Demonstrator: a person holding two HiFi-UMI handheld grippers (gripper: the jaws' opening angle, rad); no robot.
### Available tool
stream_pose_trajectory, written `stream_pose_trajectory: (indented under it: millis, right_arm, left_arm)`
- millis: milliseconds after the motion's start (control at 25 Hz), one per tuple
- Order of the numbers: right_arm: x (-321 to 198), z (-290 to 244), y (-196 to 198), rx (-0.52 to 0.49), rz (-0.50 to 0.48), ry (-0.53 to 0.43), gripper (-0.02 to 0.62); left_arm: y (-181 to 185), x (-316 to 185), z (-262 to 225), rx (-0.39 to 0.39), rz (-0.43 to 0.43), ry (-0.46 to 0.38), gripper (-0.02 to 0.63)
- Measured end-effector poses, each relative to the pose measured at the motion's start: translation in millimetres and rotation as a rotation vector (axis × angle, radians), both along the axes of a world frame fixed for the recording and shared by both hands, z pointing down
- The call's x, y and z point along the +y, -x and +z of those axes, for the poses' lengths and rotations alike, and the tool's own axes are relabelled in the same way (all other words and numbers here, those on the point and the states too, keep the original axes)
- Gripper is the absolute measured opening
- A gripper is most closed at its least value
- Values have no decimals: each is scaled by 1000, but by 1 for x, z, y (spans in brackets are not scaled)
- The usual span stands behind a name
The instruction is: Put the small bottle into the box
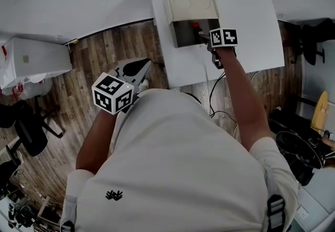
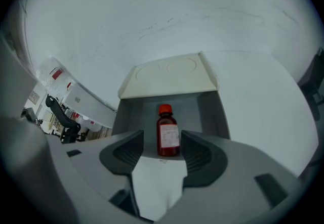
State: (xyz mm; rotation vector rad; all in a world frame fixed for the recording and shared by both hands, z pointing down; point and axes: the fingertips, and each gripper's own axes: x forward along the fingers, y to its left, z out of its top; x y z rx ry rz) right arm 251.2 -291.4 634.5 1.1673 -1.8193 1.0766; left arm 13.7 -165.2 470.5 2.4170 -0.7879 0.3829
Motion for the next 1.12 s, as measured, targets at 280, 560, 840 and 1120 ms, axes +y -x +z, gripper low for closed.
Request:
stream_pose_trajectory:
  millis: [280,560,840,1120]
  right_arm:
    - [36,-32,4,-61,101,-119,136]
    - [99,-57,32,-111,153,-188,14]
    - [164,-72,74,-195,186,-246,6]
    - [205,-89,101,-272,236,-303,6]
  left_arm:
    - [7,3,-1,-10,85,-8,6]
    - [9,8,0,-43,196,-38,5]
    - [13,22,5,-48,311,-43,5]
    - [8,39,10,-33,399,-8,5]
